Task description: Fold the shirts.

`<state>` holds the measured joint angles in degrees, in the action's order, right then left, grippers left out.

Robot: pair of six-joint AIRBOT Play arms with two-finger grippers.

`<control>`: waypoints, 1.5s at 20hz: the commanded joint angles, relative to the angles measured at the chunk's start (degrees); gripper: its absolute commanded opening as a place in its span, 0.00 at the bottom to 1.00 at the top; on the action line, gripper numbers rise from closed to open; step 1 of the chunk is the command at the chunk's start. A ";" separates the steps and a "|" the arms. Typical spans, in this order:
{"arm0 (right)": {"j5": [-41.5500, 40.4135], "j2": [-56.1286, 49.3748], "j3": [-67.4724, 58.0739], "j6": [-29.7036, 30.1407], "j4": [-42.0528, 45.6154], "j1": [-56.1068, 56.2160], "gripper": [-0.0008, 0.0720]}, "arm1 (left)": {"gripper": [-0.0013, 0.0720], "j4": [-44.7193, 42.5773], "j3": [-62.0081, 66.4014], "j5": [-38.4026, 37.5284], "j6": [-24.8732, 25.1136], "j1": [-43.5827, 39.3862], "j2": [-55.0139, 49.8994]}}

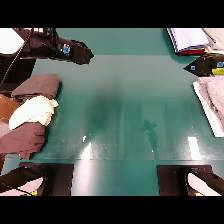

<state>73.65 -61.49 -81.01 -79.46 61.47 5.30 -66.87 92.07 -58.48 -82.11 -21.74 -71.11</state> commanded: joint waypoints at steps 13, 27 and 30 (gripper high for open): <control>-0.02 0.04 -0.07 -0.04 0.00 0.09 0.04 | 0.06 0.92 0.00 4.63 -0.44 0.00 -0.02; 0.07 0.04 -0.04 -0.07 -0.04 0.09 0.04 | 0.77 -27.65 -1.81 0.22 -8.09 12.81 -9.01; 0.07 0.04 -0.04 -0.07 -0.04 0.11 0.04 | 0.77 -27.63 -5.05 -0.31 -8.13 19.98 -14.38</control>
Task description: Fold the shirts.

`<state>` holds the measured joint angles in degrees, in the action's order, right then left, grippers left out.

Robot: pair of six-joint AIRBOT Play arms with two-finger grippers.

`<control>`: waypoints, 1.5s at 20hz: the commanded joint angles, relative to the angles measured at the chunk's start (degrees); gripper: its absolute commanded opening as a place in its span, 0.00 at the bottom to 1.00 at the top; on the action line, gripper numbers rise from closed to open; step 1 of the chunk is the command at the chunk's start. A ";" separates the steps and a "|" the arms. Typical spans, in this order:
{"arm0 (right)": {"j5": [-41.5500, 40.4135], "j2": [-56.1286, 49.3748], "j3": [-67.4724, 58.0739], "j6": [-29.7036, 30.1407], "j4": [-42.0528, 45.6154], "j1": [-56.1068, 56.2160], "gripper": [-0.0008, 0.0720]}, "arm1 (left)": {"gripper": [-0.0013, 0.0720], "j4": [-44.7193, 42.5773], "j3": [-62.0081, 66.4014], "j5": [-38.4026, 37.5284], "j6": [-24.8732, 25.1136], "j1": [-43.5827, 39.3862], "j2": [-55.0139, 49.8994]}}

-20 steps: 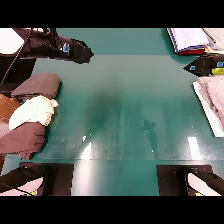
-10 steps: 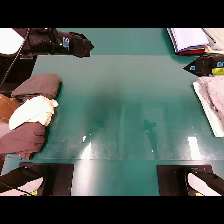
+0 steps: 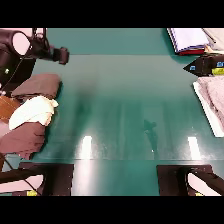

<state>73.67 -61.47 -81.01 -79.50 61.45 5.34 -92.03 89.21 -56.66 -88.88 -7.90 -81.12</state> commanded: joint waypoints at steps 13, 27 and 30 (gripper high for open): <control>-0.22 -0.22 -0.02 0.00 0.00 0.04 0.04 | 0.06 -2.10 -4.81 -4.11 -1.27 15.39 -12.13; -3.19 0.26 -15.52 0.00 -0.35 0.04 0.04 | 0.05 0.92 21.94 -14.01 5.35 0.94 17.40; -3.04 0.26 -19.17 0.02 -0.17 0.04 0.04 | 0.05 0.83 22.45 -16.90 5.31 -10.43 18.03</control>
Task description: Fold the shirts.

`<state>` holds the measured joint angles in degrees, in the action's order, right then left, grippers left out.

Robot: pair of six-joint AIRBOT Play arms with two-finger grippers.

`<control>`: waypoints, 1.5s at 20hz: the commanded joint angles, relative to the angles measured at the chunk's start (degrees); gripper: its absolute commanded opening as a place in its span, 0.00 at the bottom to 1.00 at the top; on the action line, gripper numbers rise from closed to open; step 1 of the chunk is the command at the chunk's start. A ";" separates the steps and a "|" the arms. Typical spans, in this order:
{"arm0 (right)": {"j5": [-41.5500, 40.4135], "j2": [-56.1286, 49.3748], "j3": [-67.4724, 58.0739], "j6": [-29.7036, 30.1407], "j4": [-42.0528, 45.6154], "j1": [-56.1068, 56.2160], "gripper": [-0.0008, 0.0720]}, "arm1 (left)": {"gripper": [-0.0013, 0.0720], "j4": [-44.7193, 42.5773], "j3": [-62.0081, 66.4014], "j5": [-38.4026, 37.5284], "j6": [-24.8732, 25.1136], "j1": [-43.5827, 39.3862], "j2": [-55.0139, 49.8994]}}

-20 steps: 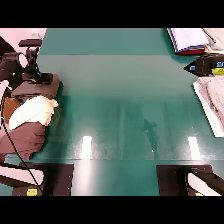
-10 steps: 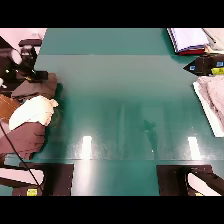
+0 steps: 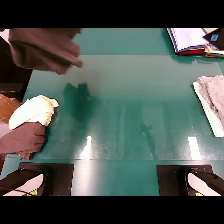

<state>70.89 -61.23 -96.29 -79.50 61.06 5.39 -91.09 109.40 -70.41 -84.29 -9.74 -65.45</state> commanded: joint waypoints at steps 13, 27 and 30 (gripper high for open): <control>3.13 0.04 -6.56 0.02 0.46 0.00 0.04 | 0.75 6.16 1.73 -2.01 -0.33 -30.27 -20.48; 4.74 -0.35 -5.62 0.00 0.42 0.00 0.04 | 0.75 24.55 -31.30 7.61 -3.61 -0.74 -26.80; 4.74 -0.33 -2.95 0.00 0.33 0.02 0.04 | 0.75 28.17 -31.50 8.92 -2.21 -1.53 -30.64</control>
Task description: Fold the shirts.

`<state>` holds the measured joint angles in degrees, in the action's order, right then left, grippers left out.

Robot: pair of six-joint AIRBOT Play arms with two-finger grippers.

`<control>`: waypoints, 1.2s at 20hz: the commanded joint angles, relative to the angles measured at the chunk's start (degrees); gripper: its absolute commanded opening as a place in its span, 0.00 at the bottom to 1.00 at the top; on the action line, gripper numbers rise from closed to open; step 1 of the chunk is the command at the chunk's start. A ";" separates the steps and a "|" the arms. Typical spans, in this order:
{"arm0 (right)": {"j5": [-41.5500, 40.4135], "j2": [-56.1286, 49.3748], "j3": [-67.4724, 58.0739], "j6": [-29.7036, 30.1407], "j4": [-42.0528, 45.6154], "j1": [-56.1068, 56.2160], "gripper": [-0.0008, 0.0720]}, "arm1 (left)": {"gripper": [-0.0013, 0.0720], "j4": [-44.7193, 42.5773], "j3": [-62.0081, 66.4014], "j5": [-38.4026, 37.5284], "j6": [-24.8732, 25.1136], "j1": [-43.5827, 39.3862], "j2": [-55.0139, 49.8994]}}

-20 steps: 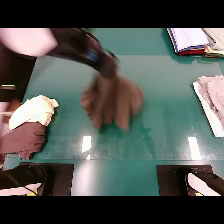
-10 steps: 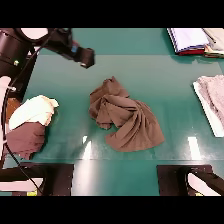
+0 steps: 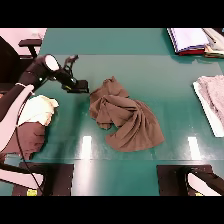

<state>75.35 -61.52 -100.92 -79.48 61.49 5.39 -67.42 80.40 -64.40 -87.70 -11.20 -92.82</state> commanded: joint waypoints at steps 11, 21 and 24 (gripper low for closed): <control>9.29 0.70 16.22 -0.02 0.02 -5.25 0.04 | 0.06 1.09 2.19 4.42 1.16 -2.16 -2.43; 0.98 0.59 67.25 4.11 -5.62 -12.02 0.74 | 0.06 -3.74 8.94 2.23 1.18 0.48 3.48; -6.01 -3.89 69.42 4.11 -8.04 -3.02 0.74 | 0.06 -3.76 8.94 1.68 1.18 0.48 3.48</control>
<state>75.61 -62.15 -36.88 -76.34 56.55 -3.53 -70.76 89.10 -62.17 -86.54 -10.81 -89.58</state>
